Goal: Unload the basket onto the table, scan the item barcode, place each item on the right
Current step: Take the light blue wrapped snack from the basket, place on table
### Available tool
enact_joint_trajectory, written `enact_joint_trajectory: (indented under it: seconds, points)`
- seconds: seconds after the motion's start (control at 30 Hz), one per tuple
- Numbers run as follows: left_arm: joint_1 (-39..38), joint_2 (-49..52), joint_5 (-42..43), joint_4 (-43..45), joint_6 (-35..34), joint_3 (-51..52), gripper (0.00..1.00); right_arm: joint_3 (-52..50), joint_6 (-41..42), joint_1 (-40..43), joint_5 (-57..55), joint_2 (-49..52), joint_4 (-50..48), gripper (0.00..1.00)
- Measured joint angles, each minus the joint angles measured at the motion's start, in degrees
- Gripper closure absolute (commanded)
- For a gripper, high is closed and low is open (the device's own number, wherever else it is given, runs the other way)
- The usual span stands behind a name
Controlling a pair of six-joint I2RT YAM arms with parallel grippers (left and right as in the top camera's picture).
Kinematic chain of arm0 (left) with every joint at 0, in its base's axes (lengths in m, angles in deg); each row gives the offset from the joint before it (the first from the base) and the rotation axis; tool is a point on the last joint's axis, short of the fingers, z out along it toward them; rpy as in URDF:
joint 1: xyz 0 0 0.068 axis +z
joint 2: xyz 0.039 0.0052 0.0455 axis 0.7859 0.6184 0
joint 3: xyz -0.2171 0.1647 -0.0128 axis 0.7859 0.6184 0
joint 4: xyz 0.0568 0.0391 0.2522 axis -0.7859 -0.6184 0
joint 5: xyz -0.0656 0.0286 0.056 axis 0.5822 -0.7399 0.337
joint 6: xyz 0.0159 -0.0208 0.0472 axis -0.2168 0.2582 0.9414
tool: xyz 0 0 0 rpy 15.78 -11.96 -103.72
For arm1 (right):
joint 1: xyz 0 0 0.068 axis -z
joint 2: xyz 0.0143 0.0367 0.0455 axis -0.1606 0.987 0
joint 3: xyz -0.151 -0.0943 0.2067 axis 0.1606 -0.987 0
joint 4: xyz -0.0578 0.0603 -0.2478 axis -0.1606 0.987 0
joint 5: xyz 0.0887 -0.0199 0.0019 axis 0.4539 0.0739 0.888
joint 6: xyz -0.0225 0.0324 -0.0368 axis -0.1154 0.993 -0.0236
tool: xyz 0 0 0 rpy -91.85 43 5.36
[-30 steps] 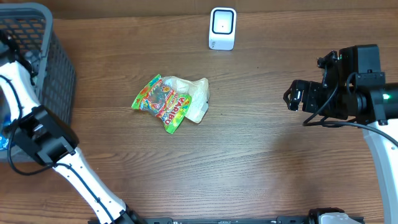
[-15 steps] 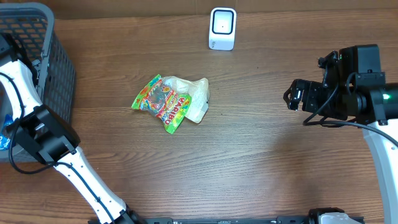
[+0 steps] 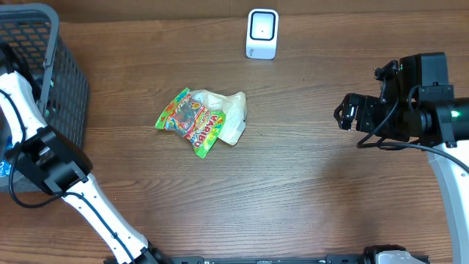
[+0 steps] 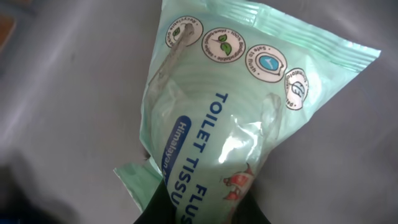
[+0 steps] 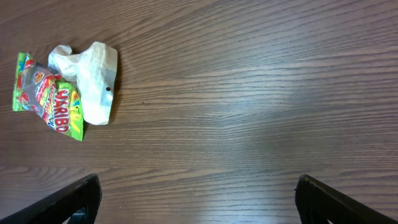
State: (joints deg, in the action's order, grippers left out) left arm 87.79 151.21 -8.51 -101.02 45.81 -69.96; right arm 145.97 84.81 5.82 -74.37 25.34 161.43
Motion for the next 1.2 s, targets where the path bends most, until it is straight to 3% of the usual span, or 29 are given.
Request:
enact_joint_trajectory:
  seconds: [0.17,0.37,0.5,0.73,0.97,1.0,1.1,1.2]
  points:
    - [0.00,-2.29,2.69,-4.90,-1.33,-6.38,0.96,0.00,0.02,0.02,0.00,0.00,-0.02,0.00]
    - [-2.21,-31.93,10.36,-17.22,-1.77,-11.15,0.96,0.00,0.00,0.00,0.02,0.00,-0.20,0.00]
    - [-12.74,-38.16,15.41,-28.63,-0.85,-12.61,0.96,0.00,-0.02,0.00,-0.02,0.00,-1.05,0.00]
    - [-31.39,-31.89,17.00,-29.29,2.69,5.66,0.96,0.00,0.00,0.00,0.00,0.00,-1.42,0.00]
    - [-45.03,-31.17,18.93,-17.00,4.59,30.93,0.96,0.00,0.00,0.00,0.00,0.00,-1.31,0.00]
    - [-46.49,-31.17,19.37,-14.75,4.61,34.88,0.92,0.00,0.00,0.00,0.00,0.00,-1.33,0.00]
    - [-49.00,-31.08,20.00,-12.39,4.98,40.85,0.62,0.00,0.00,0.00,-0.02,0.00,-1.14,0.00]
    - [-49.46,-31.08,20.31,-12.41,4.98,41.59,0.51,0.00,0.00,0.00,0.00,0.00,-1.01,0.00]
